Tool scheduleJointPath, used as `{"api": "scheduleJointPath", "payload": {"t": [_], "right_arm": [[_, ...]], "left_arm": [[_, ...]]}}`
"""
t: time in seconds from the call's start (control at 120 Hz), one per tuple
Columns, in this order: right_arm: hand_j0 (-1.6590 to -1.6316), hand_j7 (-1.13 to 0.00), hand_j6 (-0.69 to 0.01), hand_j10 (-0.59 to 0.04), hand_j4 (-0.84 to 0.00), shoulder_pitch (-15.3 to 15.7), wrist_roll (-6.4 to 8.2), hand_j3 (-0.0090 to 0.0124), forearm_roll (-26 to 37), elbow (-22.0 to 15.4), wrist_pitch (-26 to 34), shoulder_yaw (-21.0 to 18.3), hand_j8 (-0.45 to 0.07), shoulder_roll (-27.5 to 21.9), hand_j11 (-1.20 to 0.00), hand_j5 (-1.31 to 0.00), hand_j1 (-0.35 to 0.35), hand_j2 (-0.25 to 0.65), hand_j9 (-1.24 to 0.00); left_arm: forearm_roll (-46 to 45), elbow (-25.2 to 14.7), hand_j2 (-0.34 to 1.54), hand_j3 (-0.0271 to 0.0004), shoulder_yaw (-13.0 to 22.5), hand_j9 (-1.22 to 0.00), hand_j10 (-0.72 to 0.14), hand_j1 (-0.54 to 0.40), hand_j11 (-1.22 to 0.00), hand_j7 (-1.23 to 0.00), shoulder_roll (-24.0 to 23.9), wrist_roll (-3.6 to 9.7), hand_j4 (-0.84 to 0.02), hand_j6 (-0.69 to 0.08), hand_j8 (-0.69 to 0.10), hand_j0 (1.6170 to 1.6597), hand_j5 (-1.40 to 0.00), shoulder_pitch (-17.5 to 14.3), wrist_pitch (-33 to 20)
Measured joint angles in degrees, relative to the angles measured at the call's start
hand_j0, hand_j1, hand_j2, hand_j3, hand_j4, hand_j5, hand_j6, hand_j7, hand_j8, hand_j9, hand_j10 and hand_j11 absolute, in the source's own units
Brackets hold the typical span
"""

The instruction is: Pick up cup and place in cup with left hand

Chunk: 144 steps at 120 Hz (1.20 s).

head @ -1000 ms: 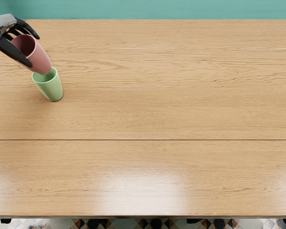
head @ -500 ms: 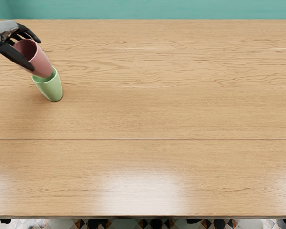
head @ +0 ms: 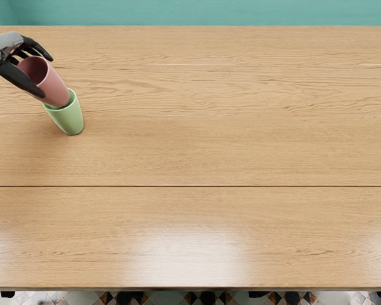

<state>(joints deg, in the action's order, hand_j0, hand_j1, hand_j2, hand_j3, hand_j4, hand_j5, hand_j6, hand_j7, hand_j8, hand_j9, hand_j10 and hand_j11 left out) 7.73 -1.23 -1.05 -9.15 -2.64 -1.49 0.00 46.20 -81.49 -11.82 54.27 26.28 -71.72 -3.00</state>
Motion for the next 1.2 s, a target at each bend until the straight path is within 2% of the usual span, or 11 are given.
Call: {"api": "scheduleJointPath", "payload": {"t": [0.175, 0.283, 0.467, 0.617, 1.15, 1.2], "right_arm": [[-1.6581, -0.02, -0.017, -0.017, -0.017, 0.0, 0.0, 0.0, 0.0, 0.0, 0.0, 0.0, -0.017, 0.0, -0.02, -0.02, -0.329, -0.003, -0.02], [-1.6581, -0.02, -0.017, -0.017, -0.017, 0.0, 0.0, 0.0, 0.0, 0.0, 0.0, 0.0, -0.017, 0.0, -0.02, -0.02, -0.329, -0.003, -0.02], [-1.6581, -0.02, -0.017, -0.017, -0.017, 0.0, 0.0, 0.0, 0.0, 0.0, 0.0, 0.0, -0.017, 0.0, -0.02, -0.02, -0.329, -0.003, -0.02], [-1.6581, -0.02, -0.017, -0.017, -0.017, 0.0, 0.0, 0.0, 0.0, 0.0, 0.0, 0.0, -0.017, 0.0, -0.02, -0.02, -0.329, -0.003, -0.02], [-1.6581, -0.02, -0.017, -0.017, -0.017, 0.0, 0.0, 0.0, 0.0, 0.0, 0.0, 0.0, -0.017, 0.0, -0.02, -0.02, -0.329, -0.003, -0.02], [-1.6581, -0.02, -0.017, -0.017, -0.017, 0.0, 0.0, 0.0, 0.0, 0.0, 0.0, 0.0, -0.017, 0.0, -0.02, -0.02, -0.329, -0.003, -0.02]], "left_arm": [[0.0, 0.0, 0.09, 0.0, 0.0, -0.66, -0.381, -0.101, -0.66, -0.66, 0.0, 0.0, -0.479, -0.345, -0.282, 1.655, -0.67, 0.7, 0.0], [0.0, 0.0, 0.1, 0.0, -0.1, -0.61, -0.402, -0.094, -0.6, -0.6, 0.0, -0.02, -0.448, -0.363, -0.31, 1.656, -0.61, 0.8, -0.1], [-0.5, 0.0, 0.07, 0.0, -0.3, -0.43, -0.304, 0.005, -0.42, -0.42, 0.0, -0.08, -0.322, -0.289, -0.268, 1.6572, -0.43, 0.8, -0.8], [-0.8, 0.0, 0.06, 0.0, -0.3, -0.34, -0.254, 0.059, -0.34, -0.34, 0.0, -0.09, -0.263, -0.248, -0.238, 1.6576, -0.34, 1.5, -1.1], [-1.1, 0.0, 0.05, 0.0, -0.5, -0.27, -0.212, 0.106, -0.27, -0.27, 0.0, -0.07, -0.213, -0.213, -0.212, 1.658, -0.27, 2.5, -1.1], [-1.1, -0.1, 0.04, 0.0, -0.6, -0.24, -0.188, 0.134, -0.24, -0.24, 0.0, -0.04, -0.189, -0.19, -0.189, 1.658, -0.24, 2.5, -1.1]]}}
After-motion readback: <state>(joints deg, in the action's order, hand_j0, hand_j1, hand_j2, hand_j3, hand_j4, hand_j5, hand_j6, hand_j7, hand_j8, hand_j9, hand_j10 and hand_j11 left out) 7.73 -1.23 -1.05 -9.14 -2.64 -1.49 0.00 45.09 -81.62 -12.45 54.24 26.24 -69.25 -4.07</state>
